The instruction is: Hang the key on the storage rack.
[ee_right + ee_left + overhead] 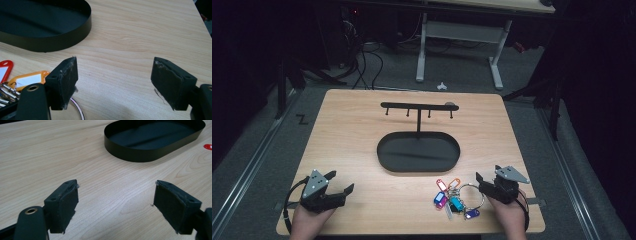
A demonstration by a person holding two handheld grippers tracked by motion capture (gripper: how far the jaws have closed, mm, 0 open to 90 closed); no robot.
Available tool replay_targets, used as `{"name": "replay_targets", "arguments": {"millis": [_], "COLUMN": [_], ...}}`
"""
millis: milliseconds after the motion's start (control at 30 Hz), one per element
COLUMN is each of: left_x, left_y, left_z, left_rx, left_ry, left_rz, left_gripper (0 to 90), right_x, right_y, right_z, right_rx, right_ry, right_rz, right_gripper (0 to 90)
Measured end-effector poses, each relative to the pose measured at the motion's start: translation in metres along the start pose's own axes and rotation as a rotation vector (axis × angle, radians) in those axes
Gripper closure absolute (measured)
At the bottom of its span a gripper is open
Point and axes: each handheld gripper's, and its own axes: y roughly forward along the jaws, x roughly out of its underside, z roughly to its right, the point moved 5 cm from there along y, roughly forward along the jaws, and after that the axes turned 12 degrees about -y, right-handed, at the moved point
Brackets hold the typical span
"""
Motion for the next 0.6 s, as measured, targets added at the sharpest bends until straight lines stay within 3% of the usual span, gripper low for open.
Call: {"name": "replay_targets", "arguments": {"millis": [400,600], "left_x": [0.0,-0.002], "left_y": [-0.001,0.007], "left_z": [0.002,0.005], "left_rx": [0.011,0.0], "left_ry": [0.016,0.014], "left_rz": [-0.002,0.0], "left_gripper": [21.2,19.9], "right_x": [-0.006,-0.011], "right_y": [0.004,0.0], "right_z": [-0.011,-0.016], "right_rx": [-0.056,-0.117], "right_ry": [-0.044,-0.084], "right_rz": [-0.023,-0.103], "right_gripper": [22.8,29.0]}}
